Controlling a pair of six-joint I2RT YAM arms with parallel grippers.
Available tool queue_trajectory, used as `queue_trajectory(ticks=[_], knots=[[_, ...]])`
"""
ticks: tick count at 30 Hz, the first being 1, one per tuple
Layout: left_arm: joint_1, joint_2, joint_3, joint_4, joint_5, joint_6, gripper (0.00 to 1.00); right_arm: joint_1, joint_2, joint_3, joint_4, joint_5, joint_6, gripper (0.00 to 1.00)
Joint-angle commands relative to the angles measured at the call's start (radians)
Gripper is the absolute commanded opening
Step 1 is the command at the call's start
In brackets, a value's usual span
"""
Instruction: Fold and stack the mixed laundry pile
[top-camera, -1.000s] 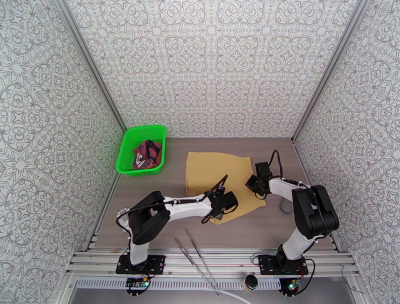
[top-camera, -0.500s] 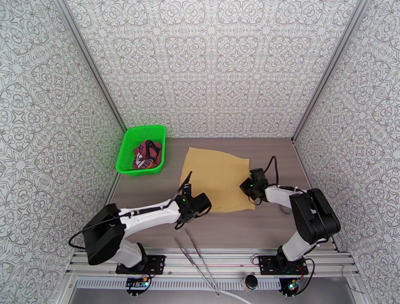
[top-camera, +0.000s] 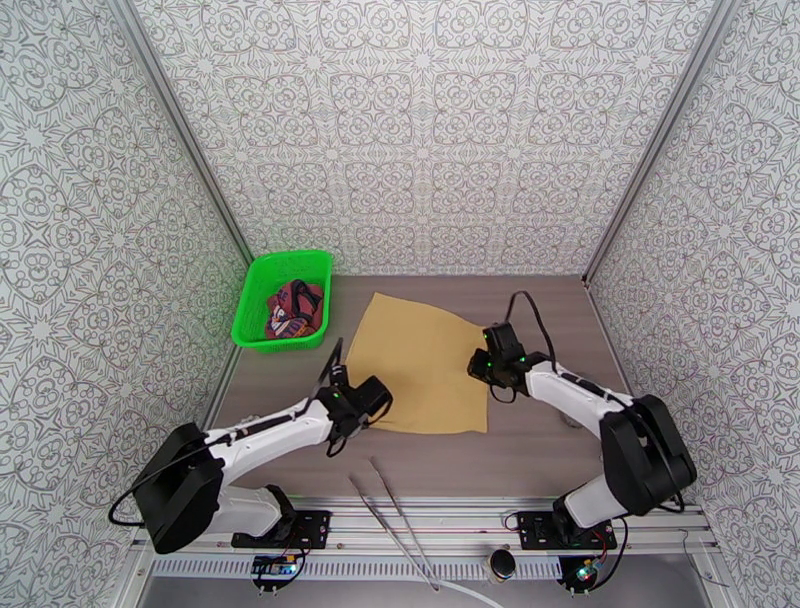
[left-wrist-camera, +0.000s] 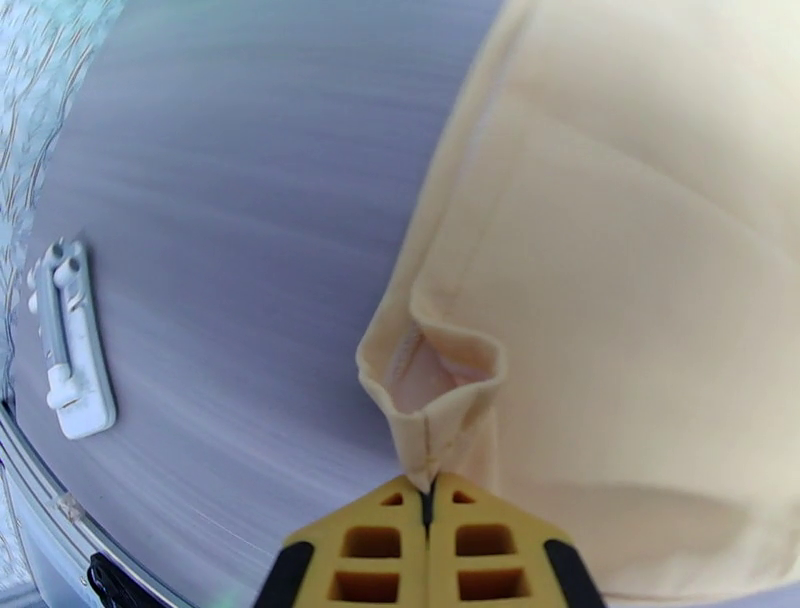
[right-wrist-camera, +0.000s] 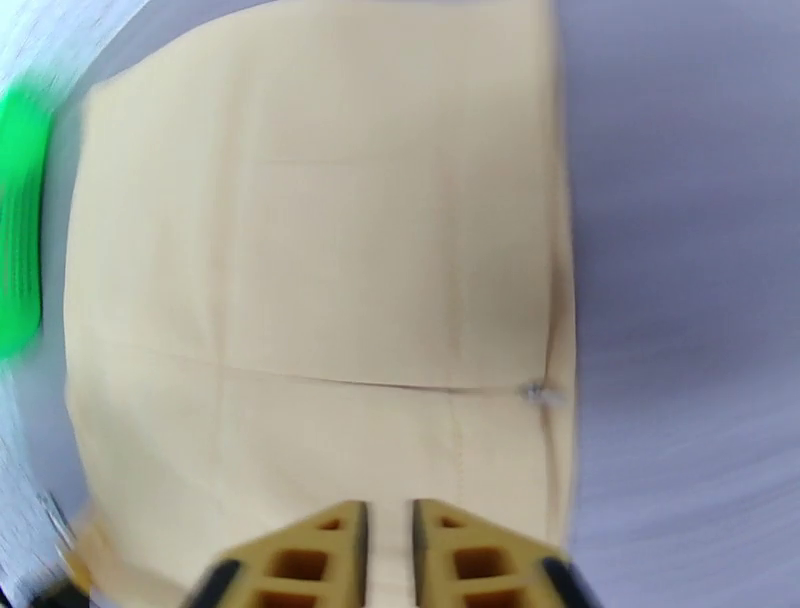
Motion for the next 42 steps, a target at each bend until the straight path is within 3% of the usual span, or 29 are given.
queue_trajectory(ticks=[1,4,9,17,28,42], knots=[[0.068,-0.042,-0.024,0.035,0.034,0.031,0.00,0.032,-0.047,0.078,-0.271,0.027,-0.337,0.39],[0.133,-0.067,-0.026,0.058,0.056,0.069,0.00,0.080,-0.075,0.097,-0.359,0.061,-0.457,0.48],[0.208,-0.096,-0.016,0.068,0.087,0.111,0.00,0.216,-0.080,0.055,-0.377,0.051,-0.522,0.55],[0.268,-0.140,-0.044,0.062,0.177,0.095,0.00,0.474,0.074,0.050,-0.355,0.190,-0.600,0.60],[0.376,-0.225,-0.062,0.025,0.331,0.069,0.00,0.549,0.094,-0.005,-0.310,0.243,-0.652,0.60],[0.503,-0.205,-0.031,0.045,0.381,0.170,0.00,0.646,0.161,-0.003,-0.325,0.223,-0.643,0.63]])
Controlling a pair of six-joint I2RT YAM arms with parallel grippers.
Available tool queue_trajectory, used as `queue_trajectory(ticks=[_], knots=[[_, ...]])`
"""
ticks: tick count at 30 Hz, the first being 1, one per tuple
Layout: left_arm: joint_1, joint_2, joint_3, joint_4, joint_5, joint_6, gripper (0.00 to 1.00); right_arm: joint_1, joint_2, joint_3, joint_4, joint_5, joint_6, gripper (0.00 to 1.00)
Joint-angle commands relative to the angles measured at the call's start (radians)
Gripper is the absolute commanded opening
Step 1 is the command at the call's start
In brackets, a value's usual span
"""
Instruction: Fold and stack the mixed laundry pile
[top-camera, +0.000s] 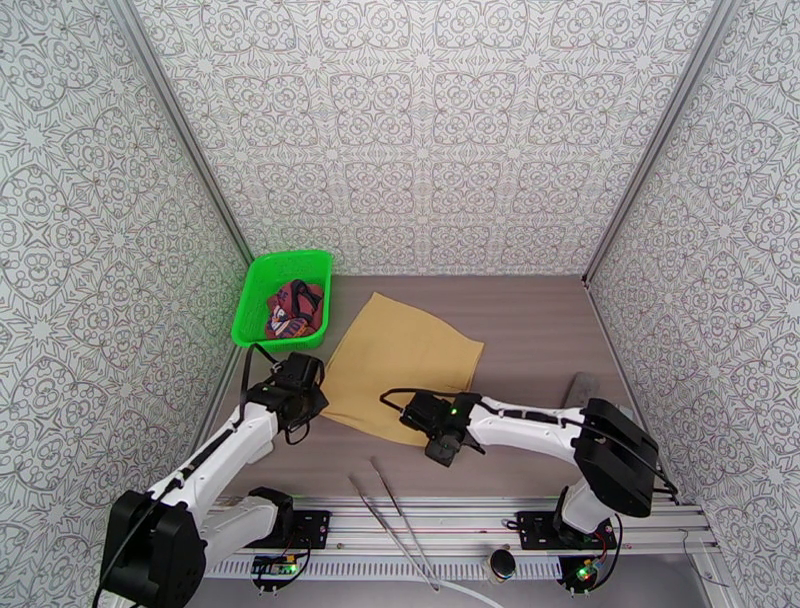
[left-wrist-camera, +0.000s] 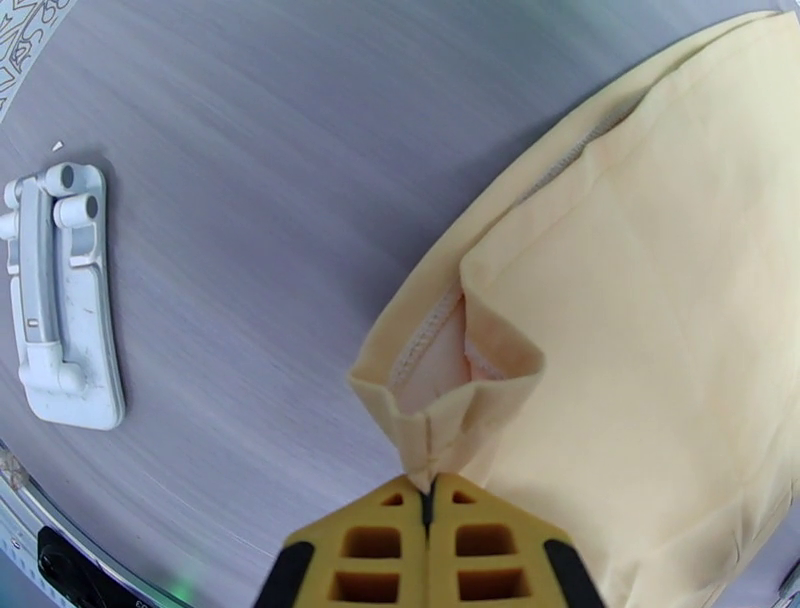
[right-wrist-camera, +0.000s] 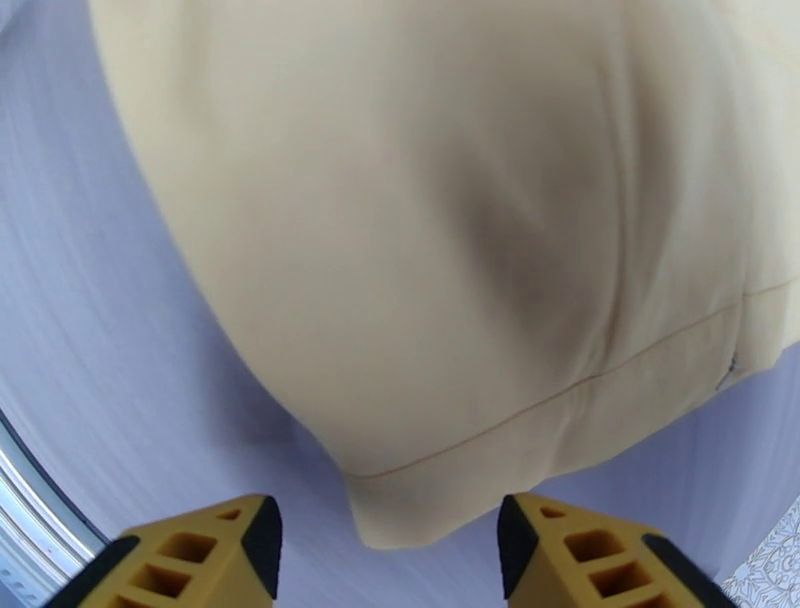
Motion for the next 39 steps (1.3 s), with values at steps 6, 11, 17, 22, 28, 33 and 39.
queue_trajectory(ticks=[6,11,17,22,28,33,39], knots=[[0.026,0.018,0.020,0.004,0.033,0.044,0.00,0.021,0.090,0.022,0.002,0.031,0.035,0.60],[0.036,0.012,0.019,-0.001,0.035,0.053,0.00,0.019,0.138,0.045,0.010,0.070,0.040,0.54],[0.038,0.004,0.015,0.001,0.043,0.057,0.00,-0.003,0.170,0.060,0.021,0.088,0.041,0.37],[0.039,0.003,0.007,0.009,0.055,0.062,0.00,-0.013,0.172,0.063,0.026,0.122,0.039,0.20],[0.035,-0.017,0.033,-0.050,0.055,0.072,0.00,-0.013,0.109,0.071,0.009,0.101,0.028,0.00],[0.035,-0.038,0.071,-0.124,0.053,0.083,0.00,-0.013,0.018,0.068,-0.046,0.106,0.021,0.00],[0.002,0.016,0.205,-0.186,0.079,0.108,0.00,-0.014,-0.092,0.106,-0.099,0.125,0.022,0.00]])
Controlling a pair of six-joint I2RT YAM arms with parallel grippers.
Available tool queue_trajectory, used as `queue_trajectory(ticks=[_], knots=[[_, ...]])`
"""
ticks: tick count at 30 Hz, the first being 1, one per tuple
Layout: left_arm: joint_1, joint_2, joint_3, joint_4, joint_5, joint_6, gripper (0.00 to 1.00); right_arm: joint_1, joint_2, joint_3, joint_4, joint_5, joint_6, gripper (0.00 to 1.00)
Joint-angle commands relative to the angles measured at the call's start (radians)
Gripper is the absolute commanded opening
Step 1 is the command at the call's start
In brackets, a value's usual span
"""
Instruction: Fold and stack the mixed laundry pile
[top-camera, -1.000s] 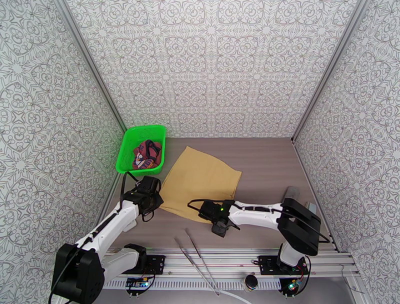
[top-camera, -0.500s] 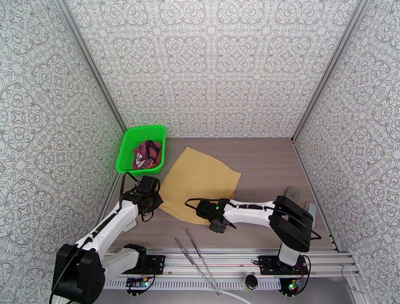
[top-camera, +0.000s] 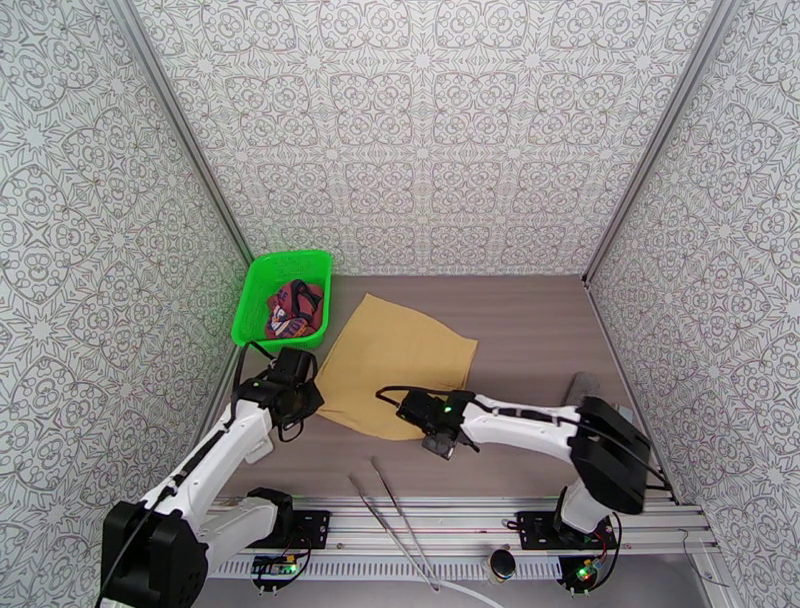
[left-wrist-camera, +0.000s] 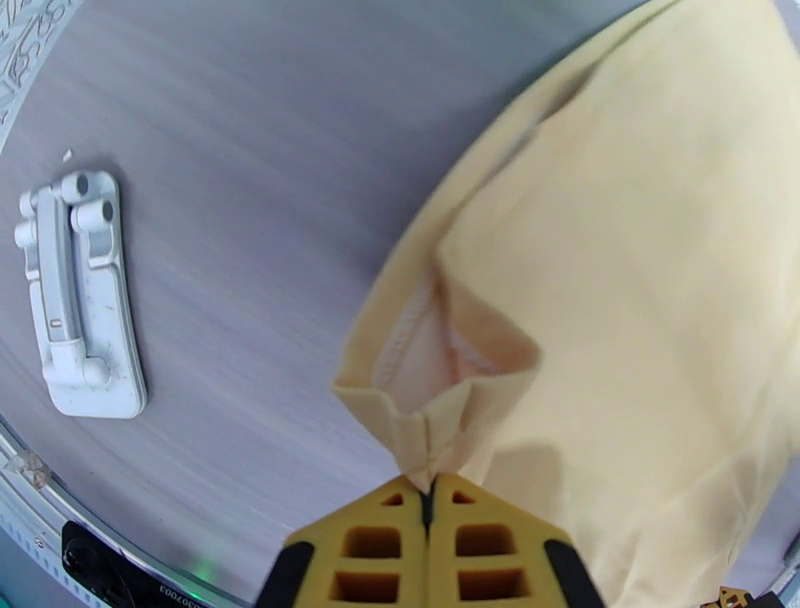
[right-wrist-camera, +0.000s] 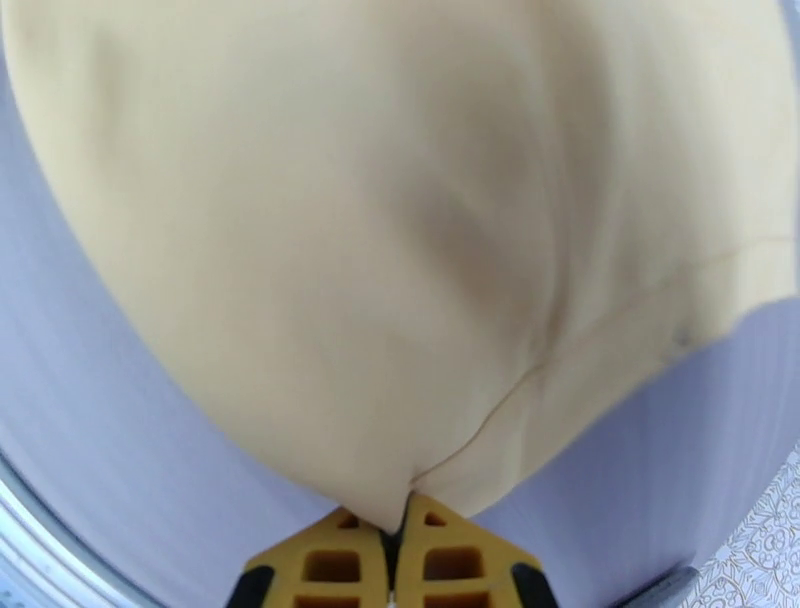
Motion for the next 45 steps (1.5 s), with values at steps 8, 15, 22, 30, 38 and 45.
queue_trajectory(ticks=[8,15,22,30,38,45], knots=[[-0.097,0.159,0.274,-0.142,0.038,0.078,0.00,-0.033,-0.186,0.040,-0.083,0.006,-0.044,0.00],[-0.113,0.393,0.534,-0.155,0.017,0.148,0.00,-0.206,-0.216,0.099,-0.068,-0.005,-0.109,0.00],[-0.116,0.694,0.862,-0.203,-0.003,0.201,0.00,-0.338,-0.135,0.171,-0.021,-0.033,-0.166,0.00],[-0.101,0.992,1.222,-0.293,-0.051,0.228,0.00,-0.445,0.016,0.246,0.049,0.017,-0.197,0.00],[-0.066,1.186,1.443,-0.351,-0.065,0.245,0.00,-0.520,0.122,0.282,0.163,0.011,-0.205,0.00],[-0.045,1.274,1.467,-0.261,0.019,0.265,0.00,-0.543,0.233,0.319,0.206,0.005,-0.198,0.00]])
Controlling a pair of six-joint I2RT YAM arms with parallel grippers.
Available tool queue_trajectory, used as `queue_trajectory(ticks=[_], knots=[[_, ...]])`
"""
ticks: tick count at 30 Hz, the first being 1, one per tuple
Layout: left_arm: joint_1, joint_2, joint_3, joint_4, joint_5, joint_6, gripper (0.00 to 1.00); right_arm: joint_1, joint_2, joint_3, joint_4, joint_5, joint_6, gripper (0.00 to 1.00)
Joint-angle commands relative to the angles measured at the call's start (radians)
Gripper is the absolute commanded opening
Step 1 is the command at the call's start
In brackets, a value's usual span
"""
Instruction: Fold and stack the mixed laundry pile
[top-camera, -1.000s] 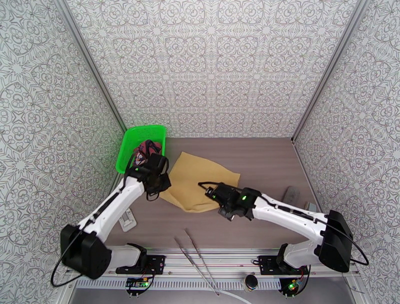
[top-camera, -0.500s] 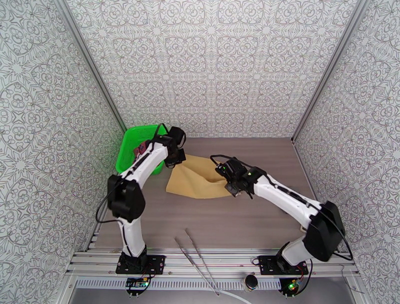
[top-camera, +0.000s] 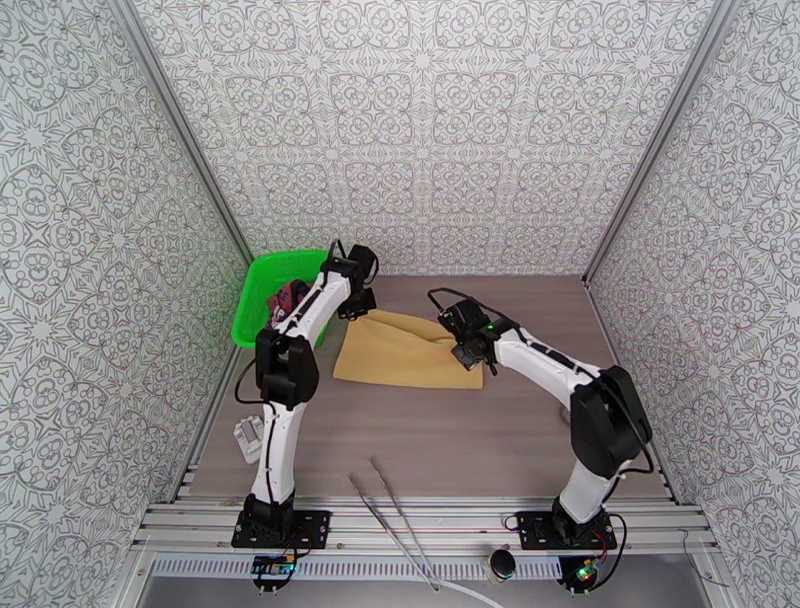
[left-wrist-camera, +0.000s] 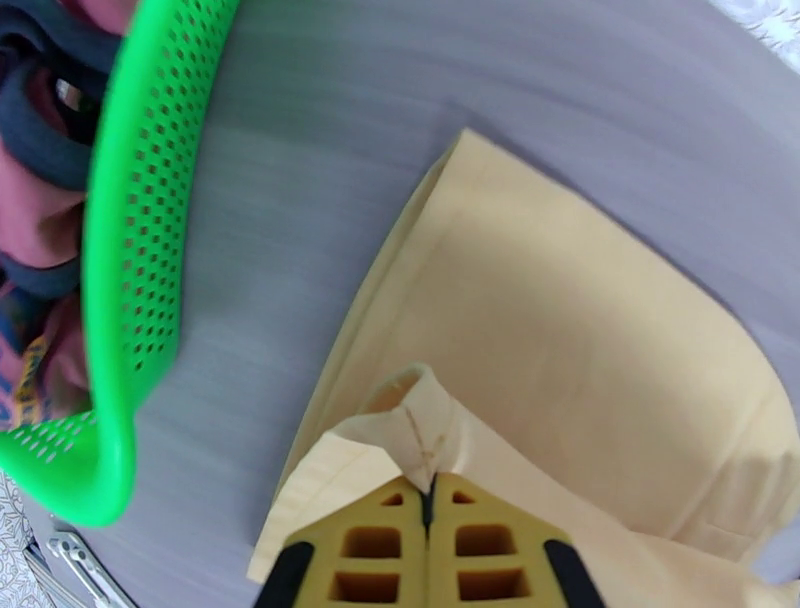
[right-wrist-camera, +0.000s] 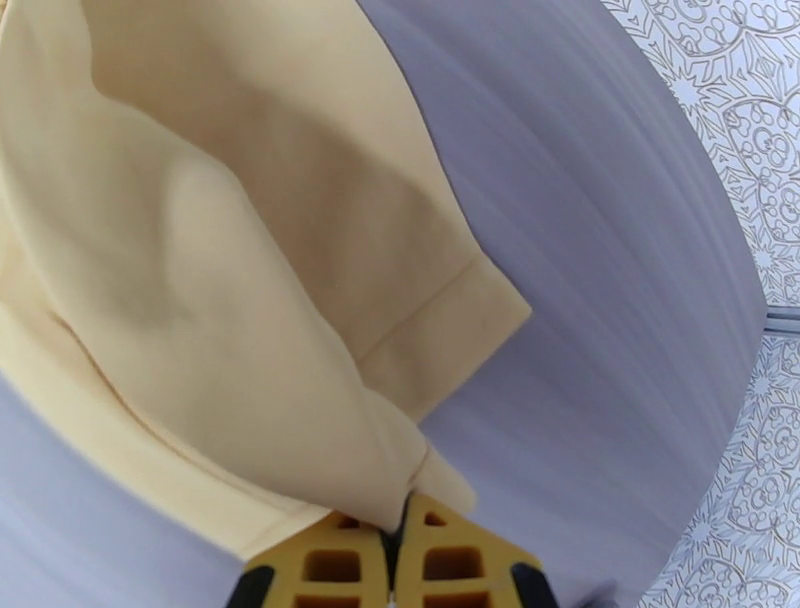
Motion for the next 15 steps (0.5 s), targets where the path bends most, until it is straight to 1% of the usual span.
queue_trajectory(ticks=[1,7,11,13,14,15], knots=[[0.011,0.049,0.046,0.045,0.051,0.025,0.00,-0.011,0.053,0.040,0.037,0.009,0.004,0.00],[0.017,0.095,0.082,0.107,0.107,0.037,0.00,-0.024,0.111,0.056,0.064,0.058,0.059,0.00],[0.027,0.117,0.105,0.120,0.118,0.034,0.00,-0.035,0.131,0.065,0.080,0.073,0.101,0.00],[0.034,0.127,0.107,0.127,0.131,0.033,0.12,-0.040,0.146,0.079,0.074,0.073,0.119,0.00],[0.038,0.131,0.107,0.132,0.143,0.030,0.22,-0.041,0.156,0.089,0.066,0.080,0.133,0.00],[0.042,0.135,0.107,0.138,0.155,0.028,0.34,-0.042,0.165,0.102,0.058,0.095,0.148,0.10]])
